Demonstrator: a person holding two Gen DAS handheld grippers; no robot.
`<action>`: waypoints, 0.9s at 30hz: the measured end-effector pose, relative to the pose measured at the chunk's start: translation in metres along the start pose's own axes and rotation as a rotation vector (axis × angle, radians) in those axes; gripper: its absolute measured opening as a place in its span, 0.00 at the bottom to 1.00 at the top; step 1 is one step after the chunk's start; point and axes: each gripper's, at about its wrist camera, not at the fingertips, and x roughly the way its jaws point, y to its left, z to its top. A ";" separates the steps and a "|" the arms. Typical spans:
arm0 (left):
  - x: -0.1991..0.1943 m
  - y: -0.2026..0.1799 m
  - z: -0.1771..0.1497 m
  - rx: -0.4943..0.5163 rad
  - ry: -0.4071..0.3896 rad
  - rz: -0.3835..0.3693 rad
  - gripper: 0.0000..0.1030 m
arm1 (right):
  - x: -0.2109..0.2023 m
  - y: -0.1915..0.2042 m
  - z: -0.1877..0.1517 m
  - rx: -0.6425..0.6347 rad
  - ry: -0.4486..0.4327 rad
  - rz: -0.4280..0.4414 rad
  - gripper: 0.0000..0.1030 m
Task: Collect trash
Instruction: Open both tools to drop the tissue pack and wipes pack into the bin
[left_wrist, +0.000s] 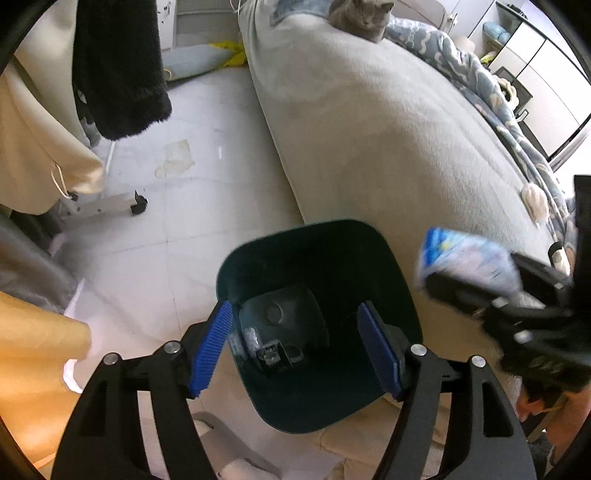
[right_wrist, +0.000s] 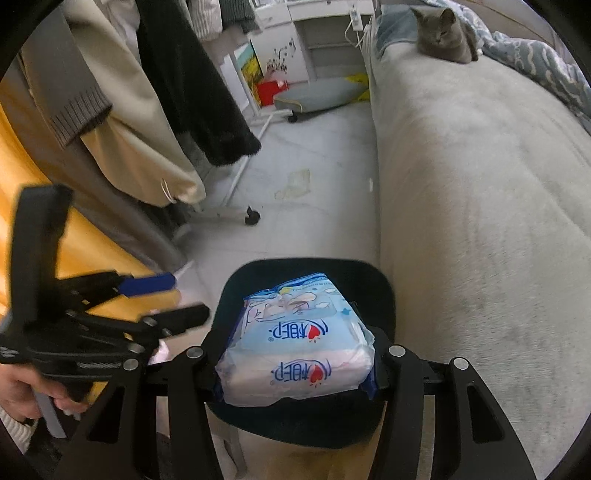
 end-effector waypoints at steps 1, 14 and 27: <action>-0.002 0.001 0.001 0.000 -0.010 -0.003 0.71 | 0.002 0.001 0.000 0.001 0.007 -0.002 0.53; -0.025 0.017 0.006 -0.011 -0.097 -0.014 0.69 | 0.042 0.001 -0.006 0.027 0.113 -0.044 0.53; -0.062 0.014 0.015 0.052 -0.254 -0.036 0.61 | 0.066 0.009 -0.011 -0.014 0.194 -0.086 0.58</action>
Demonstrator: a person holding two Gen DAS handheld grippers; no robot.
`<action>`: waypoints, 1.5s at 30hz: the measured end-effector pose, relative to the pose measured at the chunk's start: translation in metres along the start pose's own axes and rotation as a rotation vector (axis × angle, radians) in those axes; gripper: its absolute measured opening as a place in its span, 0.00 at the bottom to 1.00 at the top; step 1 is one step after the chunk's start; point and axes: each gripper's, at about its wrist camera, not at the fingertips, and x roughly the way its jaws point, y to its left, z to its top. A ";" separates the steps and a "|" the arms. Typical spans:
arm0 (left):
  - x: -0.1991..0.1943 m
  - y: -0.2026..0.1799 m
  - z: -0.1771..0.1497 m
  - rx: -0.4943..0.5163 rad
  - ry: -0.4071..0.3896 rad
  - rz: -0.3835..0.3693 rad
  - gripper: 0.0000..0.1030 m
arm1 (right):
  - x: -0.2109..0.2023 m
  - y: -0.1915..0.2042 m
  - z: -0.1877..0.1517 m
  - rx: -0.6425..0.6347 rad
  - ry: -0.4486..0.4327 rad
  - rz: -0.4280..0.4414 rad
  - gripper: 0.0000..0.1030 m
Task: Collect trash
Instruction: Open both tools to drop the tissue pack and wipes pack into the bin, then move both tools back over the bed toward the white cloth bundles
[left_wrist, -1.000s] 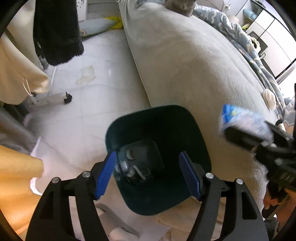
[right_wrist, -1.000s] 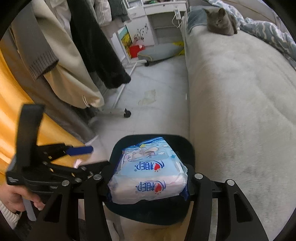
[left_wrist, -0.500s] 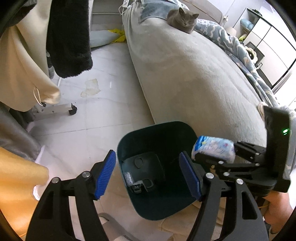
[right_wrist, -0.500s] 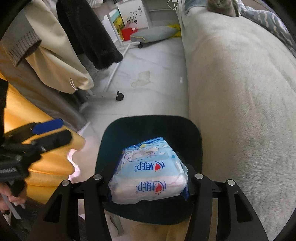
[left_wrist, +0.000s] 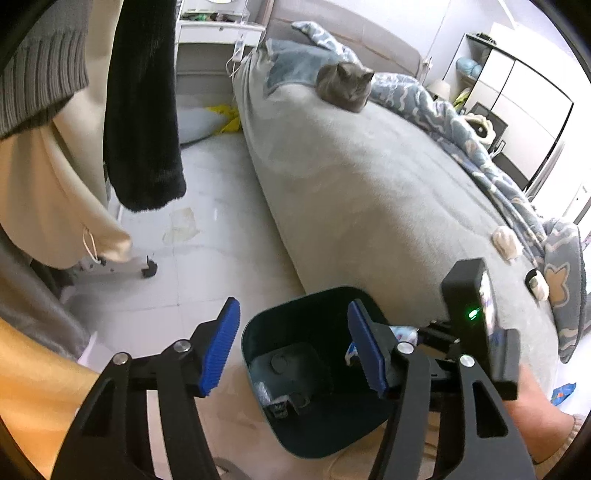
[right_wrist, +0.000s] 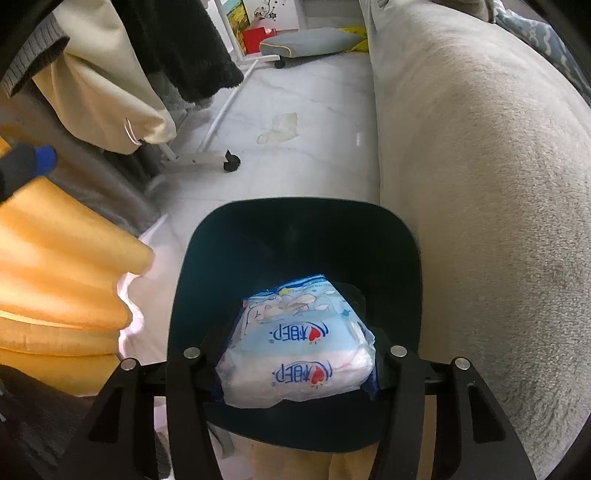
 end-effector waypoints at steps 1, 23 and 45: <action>-0.002 -0.001 0.002 0.001 -0.010 -0.004 0.61 | 0.000 0.001 -0.001 -0.012 0.005 -0.013 0.61; -0.022 -0.066 0.026 0.057 -0.133 -0.069 0.62 | -0.074 -0.021 -0.015 -0.047 -0.157 -0.046 0.76; 0.007 -0.174 0.033 0.154 -0.119 -0.129 0.74 | -0.151 -0.126 -0.059 0.056 -0.298 -0.158 0.77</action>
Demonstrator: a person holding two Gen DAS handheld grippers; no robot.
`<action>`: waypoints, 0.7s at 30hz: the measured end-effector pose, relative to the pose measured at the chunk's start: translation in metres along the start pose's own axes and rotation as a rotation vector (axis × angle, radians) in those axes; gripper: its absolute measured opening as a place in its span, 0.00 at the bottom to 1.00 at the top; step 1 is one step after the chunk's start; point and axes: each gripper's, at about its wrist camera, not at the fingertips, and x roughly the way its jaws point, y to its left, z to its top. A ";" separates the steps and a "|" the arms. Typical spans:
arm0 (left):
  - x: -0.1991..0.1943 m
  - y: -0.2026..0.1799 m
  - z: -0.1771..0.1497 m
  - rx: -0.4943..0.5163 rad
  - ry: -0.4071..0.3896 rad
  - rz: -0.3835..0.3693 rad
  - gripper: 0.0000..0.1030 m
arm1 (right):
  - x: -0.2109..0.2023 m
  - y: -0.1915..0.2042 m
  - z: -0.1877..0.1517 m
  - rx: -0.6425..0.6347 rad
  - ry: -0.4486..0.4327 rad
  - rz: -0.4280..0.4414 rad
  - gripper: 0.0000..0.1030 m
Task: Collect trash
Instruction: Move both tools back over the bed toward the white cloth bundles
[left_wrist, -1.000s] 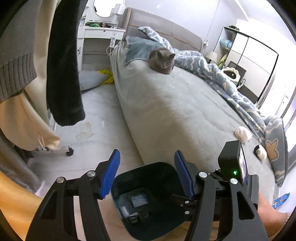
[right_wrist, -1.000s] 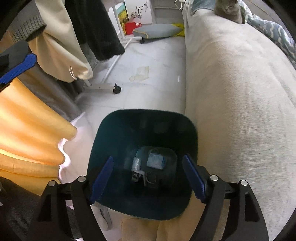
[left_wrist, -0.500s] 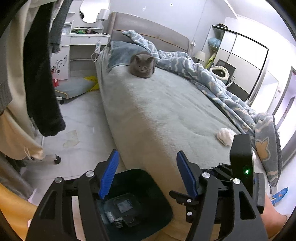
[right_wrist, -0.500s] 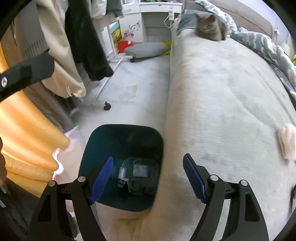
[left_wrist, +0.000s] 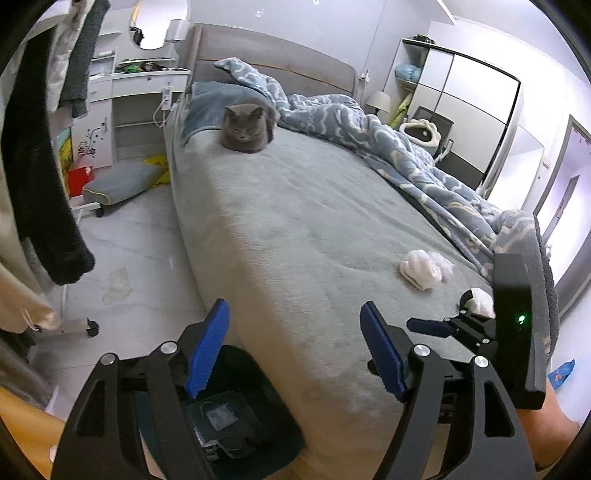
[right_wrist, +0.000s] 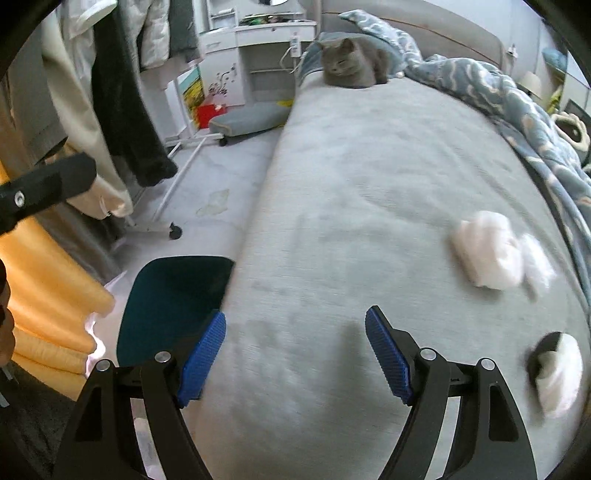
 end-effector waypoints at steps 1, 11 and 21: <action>0.002 -0.004 -0.001 0.004 0.003 -0.002 0.74 | -0.004 -0.007 -0.002 0.005 -0.004 -0.004 0.77; 0.030 -0.043 0.005 0.038 0.024 -0.042 0.80 | -0.027 -0.051 -0.008 0.025 -0.069 -0.046 0.78; 0.063 -0.084 0.017 0.084 0.036 -0.079 0.83 | -0.043 -0.103 -0.013 0.036 -0.122 -0.087 0.79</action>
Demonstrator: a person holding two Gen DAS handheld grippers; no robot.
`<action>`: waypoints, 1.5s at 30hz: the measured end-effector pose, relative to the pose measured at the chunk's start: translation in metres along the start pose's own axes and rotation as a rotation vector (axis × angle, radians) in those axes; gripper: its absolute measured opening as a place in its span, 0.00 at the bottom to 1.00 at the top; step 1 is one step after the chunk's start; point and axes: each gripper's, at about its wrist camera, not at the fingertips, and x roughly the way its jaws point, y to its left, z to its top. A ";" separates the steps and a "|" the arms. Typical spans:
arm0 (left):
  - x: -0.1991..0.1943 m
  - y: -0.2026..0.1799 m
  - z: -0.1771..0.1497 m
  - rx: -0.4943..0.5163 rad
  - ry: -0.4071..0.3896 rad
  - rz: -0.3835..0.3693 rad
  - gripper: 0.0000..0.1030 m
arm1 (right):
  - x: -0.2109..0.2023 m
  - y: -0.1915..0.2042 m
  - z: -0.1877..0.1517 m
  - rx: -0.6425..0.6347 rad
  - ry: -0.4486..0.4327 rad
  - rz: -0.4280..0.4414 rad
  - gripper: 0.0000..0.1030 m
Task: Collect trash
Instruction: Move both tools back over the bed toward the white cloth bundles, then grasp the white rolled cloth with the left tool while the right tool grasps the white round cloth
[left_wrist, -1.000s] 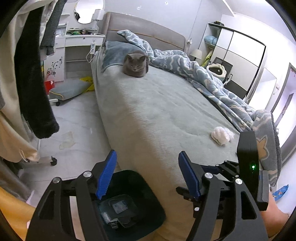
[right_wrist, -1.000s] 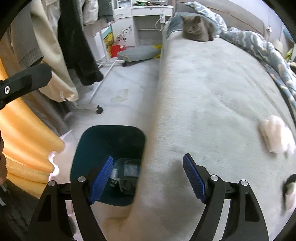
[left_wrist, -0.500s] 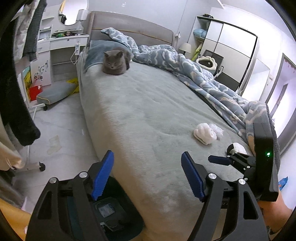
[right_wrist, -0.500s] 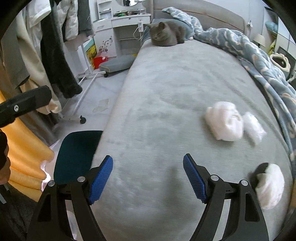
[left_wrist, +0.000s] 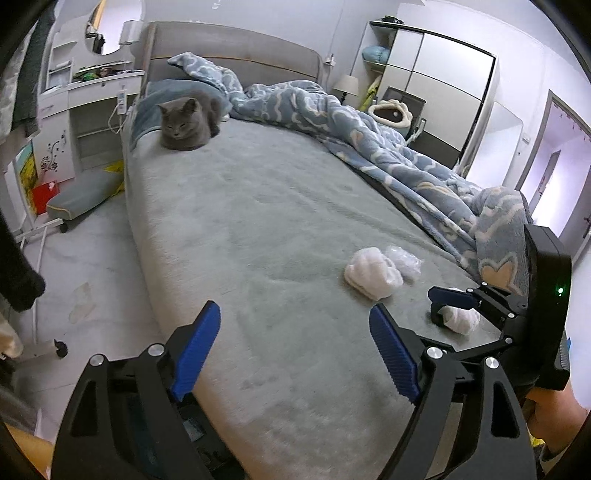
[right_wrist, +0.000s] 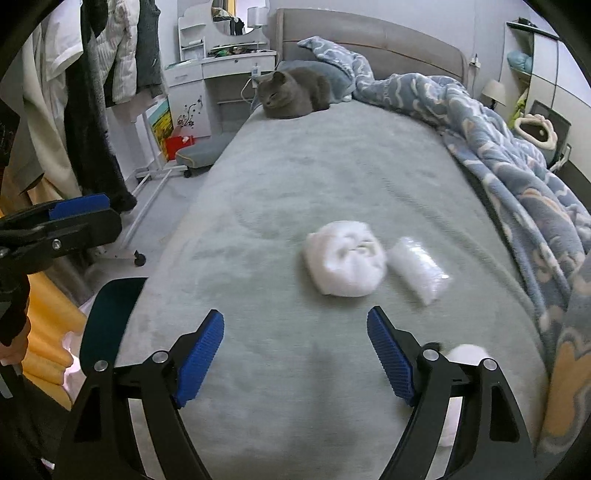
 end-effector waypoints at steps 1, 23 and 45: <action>0.003 -0.003 0.002 0.002 0.000 -0.002 0.83 | -0.001 -0.005 0.000 -0.001 -0.005 -0.005 0.79; 0.096 -0.066 0.015 0.048 0.073 -0.055 0.85 | -0.017 -0.092 -0.016 0.035 -0.051 0.044 0.80; 0.144 -0.102 0.012 0.043 0.131 -0.033 0.82 | -0.025 -0.145 -0.062 0.097 -0.033 0.089 0.80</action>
